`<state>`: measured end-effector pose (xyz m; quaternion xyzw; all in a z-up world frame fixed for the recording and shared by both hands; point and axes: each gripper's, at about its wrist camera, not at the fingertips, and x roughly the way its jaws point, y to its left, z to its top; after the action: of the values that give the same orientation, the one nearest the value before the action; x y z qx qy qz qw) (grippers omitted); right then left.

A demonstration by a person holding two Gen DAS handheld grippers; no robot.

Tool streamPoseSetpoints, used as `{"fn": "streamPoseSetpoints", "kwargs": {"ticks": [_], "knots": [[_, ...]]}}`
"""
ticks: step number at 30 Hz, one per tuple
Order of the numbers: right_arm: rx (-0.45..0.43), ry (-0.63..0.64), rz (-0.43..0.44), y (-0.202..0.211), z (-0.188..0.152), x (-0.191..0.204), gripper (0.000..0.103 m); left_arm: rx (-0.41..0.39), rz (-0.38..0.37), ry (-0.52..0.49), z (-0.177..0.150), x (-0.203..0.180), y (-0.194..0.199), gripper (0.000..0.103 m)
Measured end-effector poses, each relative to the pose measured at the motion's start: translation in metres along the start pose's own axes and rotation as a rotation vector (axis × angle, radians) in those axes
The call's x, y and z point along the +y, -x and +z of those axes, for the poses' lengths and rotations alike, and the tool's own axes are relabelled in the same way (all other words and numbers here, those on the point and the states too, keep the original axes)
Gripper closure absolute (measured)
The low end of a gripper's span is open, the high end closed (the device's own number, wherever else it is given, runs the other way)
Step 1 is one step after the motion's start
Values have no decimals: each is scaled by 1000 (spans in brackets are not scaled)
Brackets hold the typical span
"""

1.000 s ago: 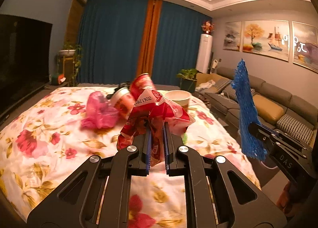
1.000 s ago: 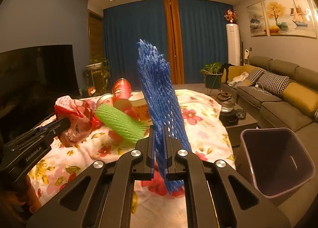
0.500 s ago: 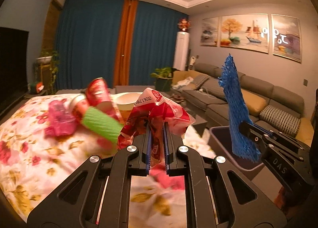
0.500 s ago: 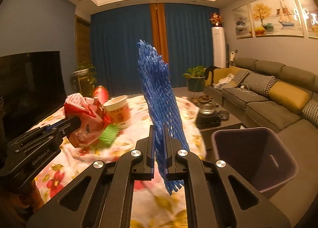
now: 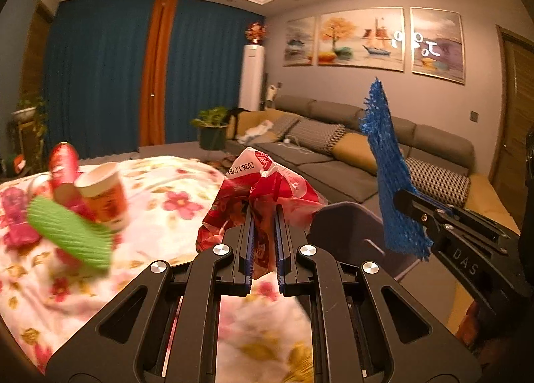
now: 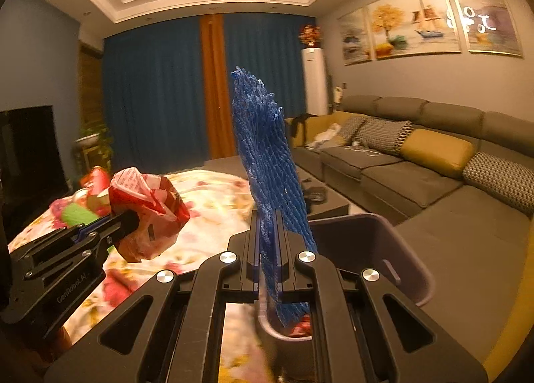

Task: Collect trash
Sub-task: 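Carry the blue net and red-white bag over the grey trash bin, then open both tools to drop the net and bag into the bin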

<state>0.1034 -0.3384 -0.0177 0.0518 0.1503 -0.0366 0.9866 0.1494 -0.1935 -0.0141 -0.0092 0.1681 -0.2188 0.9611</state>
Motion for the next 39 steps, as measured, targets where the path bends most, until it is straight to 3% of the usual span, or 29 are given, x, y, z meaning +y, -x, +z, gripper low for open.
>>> {"fn": "streamPoseSetpoints", "kwargs": {"ticks": [8, 17, 39], "knots": [[-15, -31, -66, 5, -3, -35, 95, 20, -68, -23, -3, -34, -32, 93], [-23, -61, -78, -3, -3, -51, 95, 33, -101, -25, -1, -59, -61, 93], [-8, -92, -35, -25, -3, -63, 95, 92, -120, -21, -9, -63, -110, 91]]}}
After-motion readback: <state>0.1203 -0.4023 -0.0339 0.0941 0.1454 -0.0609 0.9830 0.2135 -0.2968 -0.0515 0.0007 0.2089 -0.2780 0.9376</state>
